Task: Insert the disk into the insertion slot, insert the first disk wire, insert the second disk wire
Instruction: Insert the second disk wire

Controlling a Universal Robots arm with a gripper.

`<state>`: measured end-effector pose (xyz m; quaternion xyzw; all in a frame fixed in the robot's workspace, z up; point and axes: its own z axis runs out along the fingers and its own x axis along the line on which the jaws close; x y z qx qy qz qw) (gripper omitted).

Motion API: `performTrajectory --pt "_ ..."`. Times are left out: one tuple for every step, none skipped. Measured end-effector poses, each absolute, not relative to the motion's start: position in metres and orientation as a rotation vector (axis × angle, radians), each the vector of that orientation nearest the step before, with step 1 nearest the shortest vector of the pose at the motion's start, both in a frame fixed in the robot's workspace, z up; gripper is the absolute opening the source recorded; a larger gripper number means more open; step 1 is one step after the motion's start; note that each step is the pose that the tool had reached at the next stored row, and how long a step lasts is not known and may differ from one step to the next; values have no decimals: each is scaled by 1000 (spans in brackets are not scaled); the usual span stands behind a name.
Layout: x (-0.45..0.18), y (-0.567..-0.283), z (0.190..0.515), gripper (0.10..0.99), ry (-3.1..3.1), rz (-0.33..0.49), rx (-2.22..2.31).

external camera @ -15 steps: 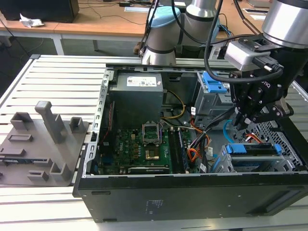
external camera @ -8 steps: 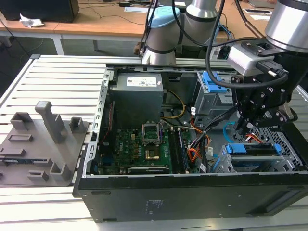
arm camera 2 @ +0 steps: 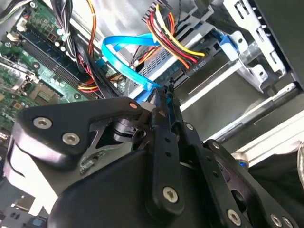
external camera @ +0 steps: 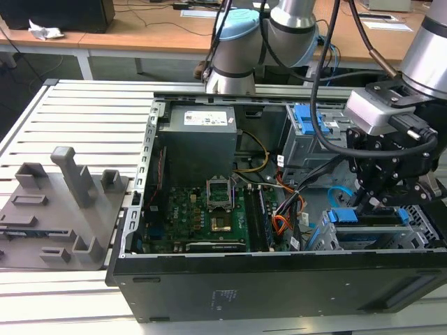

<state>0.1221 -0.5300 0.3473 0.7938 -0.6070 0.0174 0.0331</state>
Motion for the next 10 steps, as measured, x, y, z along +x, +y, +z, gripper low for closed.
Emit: performTrajectory --pt "122 -530 347 165 -1901 54 2415" --pt "122 -530 347 165 -1934 52 2387" --pt "122 -530 347 165 -1950 52 2374" --pt "122 -530 347 165 -1973 50 2355" --pt "122 -530 346 165 -2014 48 2320" --pt "122 -530 345 165 -2067 46 2271" --pt "122 -530 344 165 -2087 45 2252" --pt "123 -530 344 165 -2097 45 2243" --pt "123 -530 344 165 -2107 44 2233" --pt "125 -530 344 165 -2120 43 2221"
